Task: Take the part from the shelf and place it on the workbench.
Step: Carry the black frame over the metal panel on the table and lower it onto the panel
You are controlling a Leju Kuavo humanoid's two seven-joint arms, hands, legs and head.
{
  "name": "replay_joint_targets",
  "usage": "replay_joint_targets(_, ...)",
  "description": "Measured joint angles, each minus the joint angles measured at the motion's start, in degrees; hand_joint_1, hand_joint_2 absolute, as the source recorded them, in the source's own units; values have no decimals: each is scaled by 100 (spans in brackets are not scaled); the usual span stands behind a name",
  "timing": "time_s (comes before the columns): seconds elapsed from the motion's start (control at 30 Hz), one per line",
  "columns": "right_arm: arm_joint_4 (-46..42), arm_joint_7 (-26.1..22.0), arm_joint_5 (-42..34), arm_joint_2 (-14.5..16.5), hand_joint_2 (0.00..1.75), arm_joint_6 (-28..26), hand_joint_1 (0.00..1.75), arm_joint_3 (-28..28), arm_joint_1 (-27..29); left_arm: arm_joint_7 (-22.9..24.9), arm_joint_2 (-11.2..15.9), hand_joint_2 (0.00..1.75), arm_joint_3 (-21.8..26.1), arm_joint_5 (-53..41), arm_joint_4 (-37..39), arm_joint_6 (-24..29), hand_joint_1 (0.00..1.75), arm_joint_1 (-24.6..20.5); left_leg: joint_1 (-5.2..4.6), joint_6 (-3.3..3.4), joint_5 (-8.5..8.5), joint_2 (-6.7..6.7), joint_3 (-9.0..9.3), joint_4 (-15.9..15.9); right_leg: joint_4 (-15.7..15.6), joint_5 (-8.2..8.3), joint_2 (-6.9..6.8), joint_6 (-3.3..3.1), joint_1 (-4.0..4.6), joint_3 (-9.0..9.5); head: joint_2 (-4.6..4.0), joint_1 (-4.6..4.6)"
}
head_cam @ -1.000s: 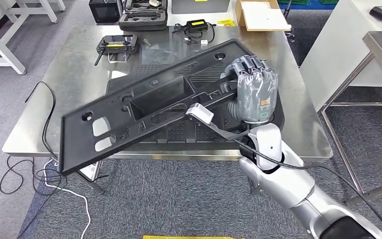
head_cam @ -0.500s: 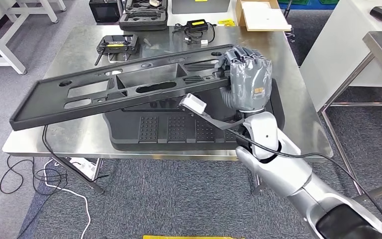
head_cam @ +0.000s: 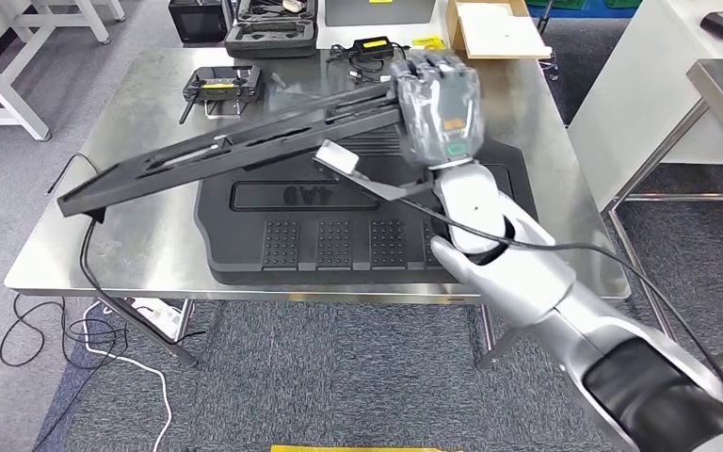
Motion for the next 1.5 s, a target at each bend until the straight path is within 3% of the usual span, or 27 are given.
replay_joint_targets(0.23, 864, 49, -82, 226, 175, 288, 166, 458, -688, 14, 0, 0, 0, -19, -33, -27, 0, -21, 0, -1, 0, -6, -1, 0, 0, 0, 0, 0, 1, -1, 0, -1)
replay_joint_targets(0.53, 1618, 232, -604, 363, 175, 222, 174, 819, -1210, 11, 0, 0, 0, -54, -36, -91, 0, -23, -2, -1, 0, -6, -2, 0, -2, 0, 0, 1, 0, 0, 0, -1)
replay_joint_targets(1.13, 2941, 685, -1404, 524, 175, -151, 175, 1332, -1738, -6, 0, 0, 0, -84, -36, -122, 0, -25, 0, -1, 0, -9, 0, 1, -3, 0, -2, 1, 0, 0, 0, 0)
replay_joint_targets(1.5, 3640, 1134, -1339, 543, 175, 63, 175, 1482, -2071, 75, 0, 0, 0, -100, -48, -181, 0, -33, -2, -1, 0, -8, 1, 4, -4, 0, -1, 2, 0, -1, 0, 1)
